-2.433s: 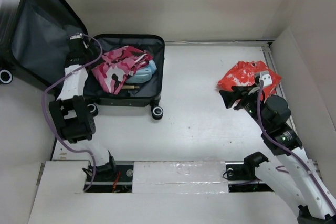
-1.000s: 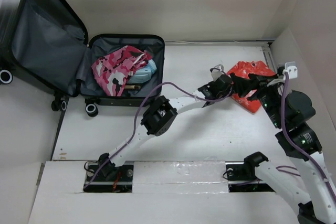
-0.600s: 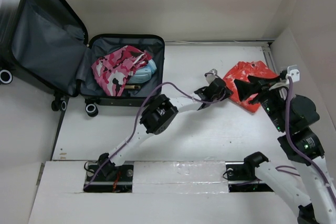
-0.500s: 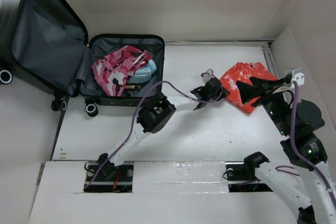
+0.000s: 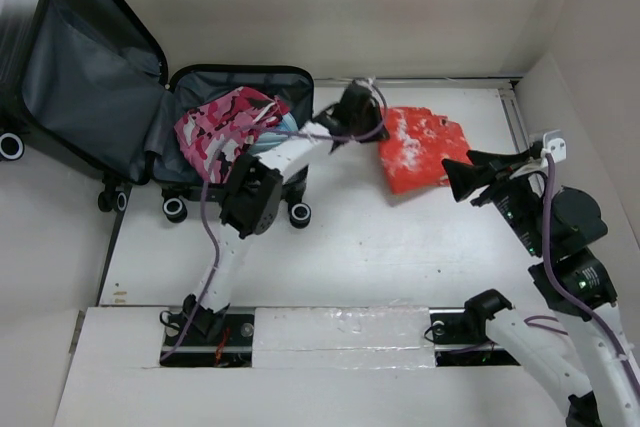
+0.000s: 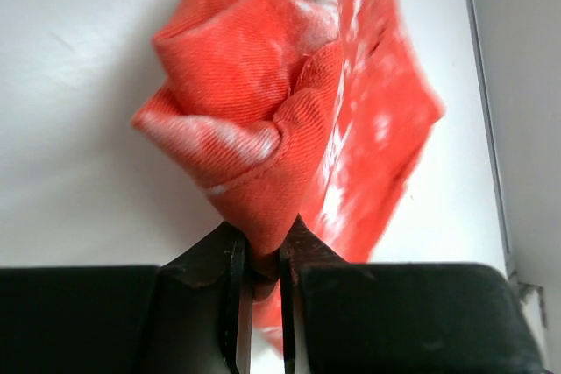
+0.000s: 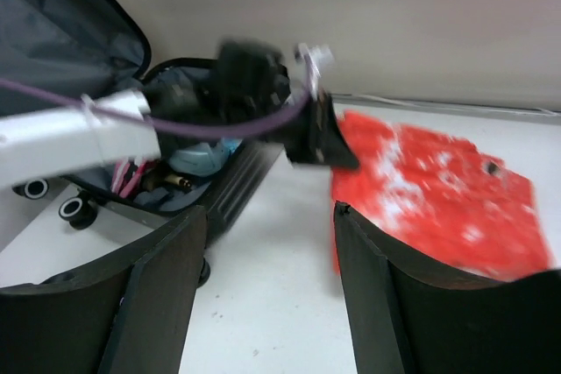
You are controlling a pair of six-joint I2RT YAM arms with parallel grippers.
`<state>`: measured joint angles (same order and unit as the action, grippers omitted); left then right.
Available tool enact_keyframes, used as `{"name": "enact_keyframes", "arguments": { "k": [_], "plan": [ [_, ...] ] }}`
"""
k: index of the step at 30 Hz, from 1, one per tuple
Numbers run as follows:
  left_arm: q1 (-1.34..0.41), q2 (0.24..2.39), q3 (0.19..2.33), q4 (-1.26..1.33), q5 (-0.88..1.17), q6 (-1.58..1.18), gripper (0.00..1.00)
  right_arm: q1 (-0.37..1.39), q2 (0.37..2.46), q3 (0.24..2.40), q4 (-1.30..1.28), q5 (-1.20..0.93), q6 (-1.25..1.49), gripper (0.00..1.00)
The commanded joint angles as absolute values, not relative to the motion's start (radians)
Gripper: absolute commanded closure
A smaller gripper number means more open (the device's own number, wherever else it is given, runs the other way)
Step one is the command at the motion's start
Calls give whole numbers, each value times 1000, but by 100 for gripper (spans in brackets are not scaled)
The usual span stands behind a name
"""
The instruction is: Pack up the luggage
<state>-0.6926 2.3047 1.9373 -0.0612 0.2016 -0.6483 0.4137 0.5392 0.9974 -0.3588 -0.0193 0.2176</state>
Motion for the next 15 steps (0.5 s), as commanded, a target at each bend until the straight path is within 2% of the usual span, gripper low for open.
{"name": "enact_keyframes", "arguments": {
  "k": [1, 3, 5, 10, 15],
  "plan": [
    [-556, 2172, 2233, -383, 268, -353, 100, 423, 549, 994, -304, -38, 229, 34],
    [-510, 2172, 2307, -468, 236, -301, 100, 423, 560, 985, -295, -47, 229, 34],
    [-427, 2105, 2257, -454, 224, -301, 100, 423, 560, 985, -284, -60, 229, 34],
    [-215, 1948, 1912, -350, 319, -379, 100, 423, 569, 976, -284, -60, 218, 34],
    [-33, 1722, 1683, -201, 396, -428, 100, 433, 569, 943, -255, -80, 218, 34]
  ]
}}
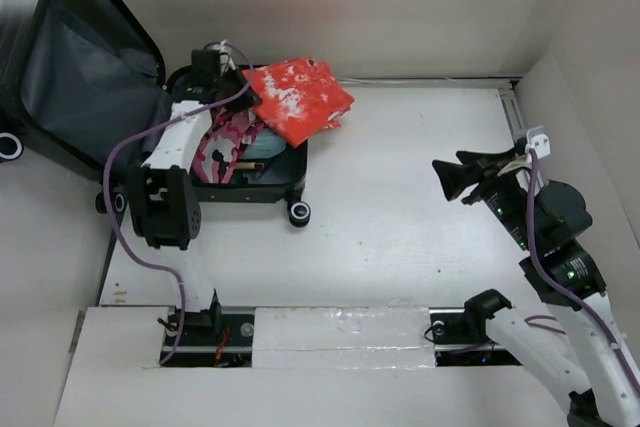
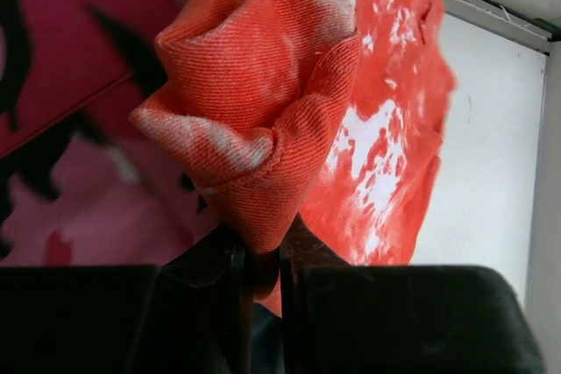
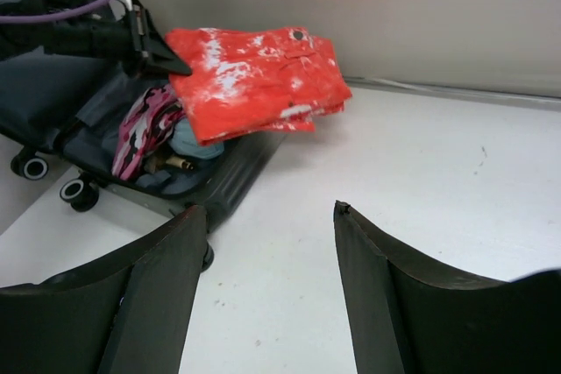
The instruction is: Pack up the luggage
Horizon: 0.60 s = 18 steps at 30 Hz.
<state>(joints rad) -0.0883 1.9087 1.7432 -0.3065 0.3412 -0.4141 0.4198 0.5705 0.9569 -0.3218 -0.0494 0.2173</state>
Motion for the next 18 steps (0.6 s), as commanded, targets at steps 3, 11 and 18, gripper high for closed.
{"name": "enact_keyframes", "arguments": {
  "k": [3, 11, 18],
  "plan": [
    [40, 1695, 1669, -190, 474, -460, 100, 433, 569, 933, -246, -92, 229, 34],
    [26, 1778, 1925, -278, 608, -508, 100, 433, 549, 923, -258, -101, 239, 34],
    [192, 1579, 1610, -172, 445, -581, 100, 433, 528, 923, -278, -101, 239, 34]
  ]
}}
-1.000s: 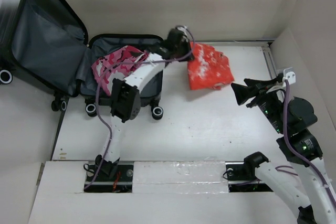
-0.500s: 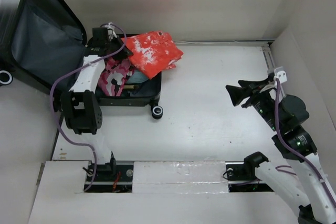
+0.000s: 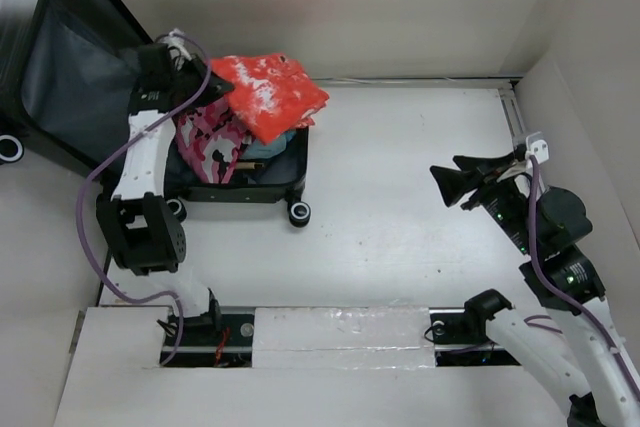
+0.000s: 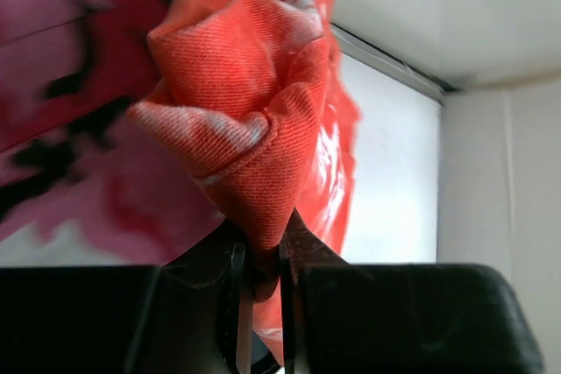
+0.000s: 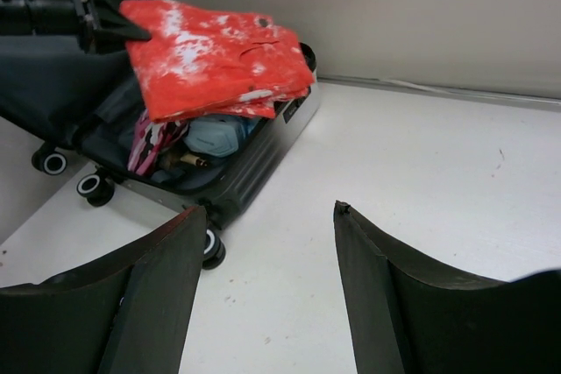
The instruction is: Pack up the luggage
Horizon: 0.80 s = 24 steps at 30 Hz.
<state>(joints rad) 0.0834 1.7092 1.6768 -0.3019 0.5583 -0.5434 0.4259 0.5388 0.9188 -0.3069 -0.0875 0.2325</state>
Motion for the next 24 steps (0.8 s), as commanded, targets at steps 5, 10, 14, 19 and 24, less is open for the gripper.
{"name": "enact_keyframes", "arguments": {
  "k": [5, 10, 14, 19, 24],
  "plan": [
    [290, 1505, 1375, -114, 313, -571, 100, 433, 528, 913, -268, -110, 239, 34],
    [325, 1574, 1330, -152, 226, -552, 100, 433, 537, 904, -268, -110, 239, 34],
    [325, 1583, 1276, -175, 189, -552, 92, 433, 551, 881, -249, -133, 239, 34],
    [278, 1435, 1180, -140, 85, -528, 30, 433, 595, 851, -212, -158, 239, 34],
    [175, 1180, 1167, -129, -120, -528, 26, 433, 614, 824, -189, -178, 239, 34]
  ]
}}
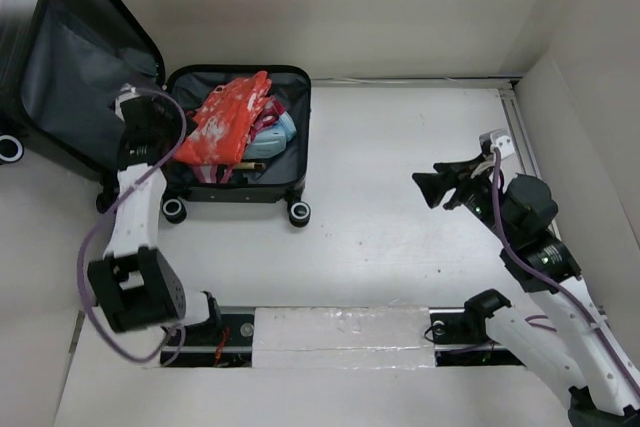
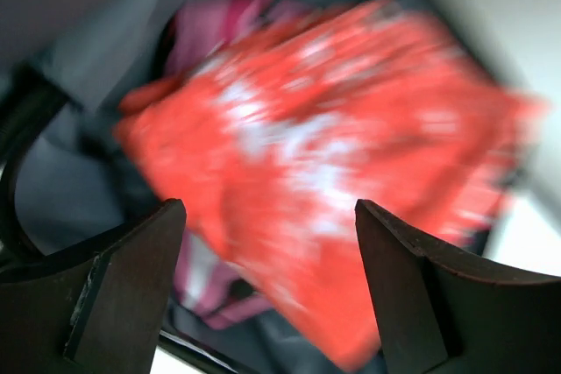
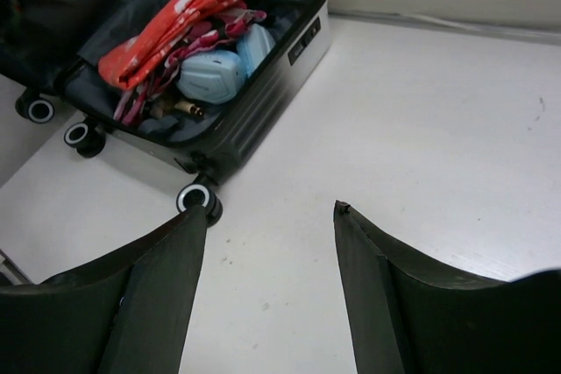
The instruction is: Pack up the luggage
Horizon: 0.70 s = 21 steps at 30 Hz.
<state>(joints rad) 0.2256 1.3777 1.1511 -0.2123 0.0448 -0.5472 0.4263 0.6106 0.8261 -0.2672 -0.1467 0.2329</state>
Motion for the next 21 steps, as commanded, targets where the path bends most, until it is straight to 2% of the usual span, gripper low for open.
{"name": "enact_keyframes", "arguments": {
  "k": [1, 3, 5, 8, 9, 10, 13, 17, 21],
  "plan": [
    [164, 1146, 1176, -129, -158, -519, 26, 442, 626, 824, -178, -192, 239, 34],
    [164, 1053, 1177, -162, -225, -518, 27, 442, 638, 815, -178, -205, 221, 40],
    [164, 1005, 1189, -202, -413, -488, 27, 442, 647, 804, -167, -232, 210, 48],
    [155, 919, 1158, -227, -736, -459, 27, 442, 660, 784, -144, -276, 184, 54],
    [155, 902, 1111, -209, -782, -459, 26, 442, 670, 784, -135, -288, 175, 54],
    [155, 891, 1098, -200, -819, -459, 20, 442, 684, 775, -117, -322, 175, 54],
    [213, 965, 1150, -239, -830, -459, 16, 442, 709, 765, -97, -371, 175, 51],
    [293, 1199, 1366, -512, -923, -572, 14, 442, 721, 752, -97, -396, 166, 48],
    [414, 1219, 1379, -418, -843, -490, 14, 451, 699, 730, -97, -387, 166, 47]
  ]
}}
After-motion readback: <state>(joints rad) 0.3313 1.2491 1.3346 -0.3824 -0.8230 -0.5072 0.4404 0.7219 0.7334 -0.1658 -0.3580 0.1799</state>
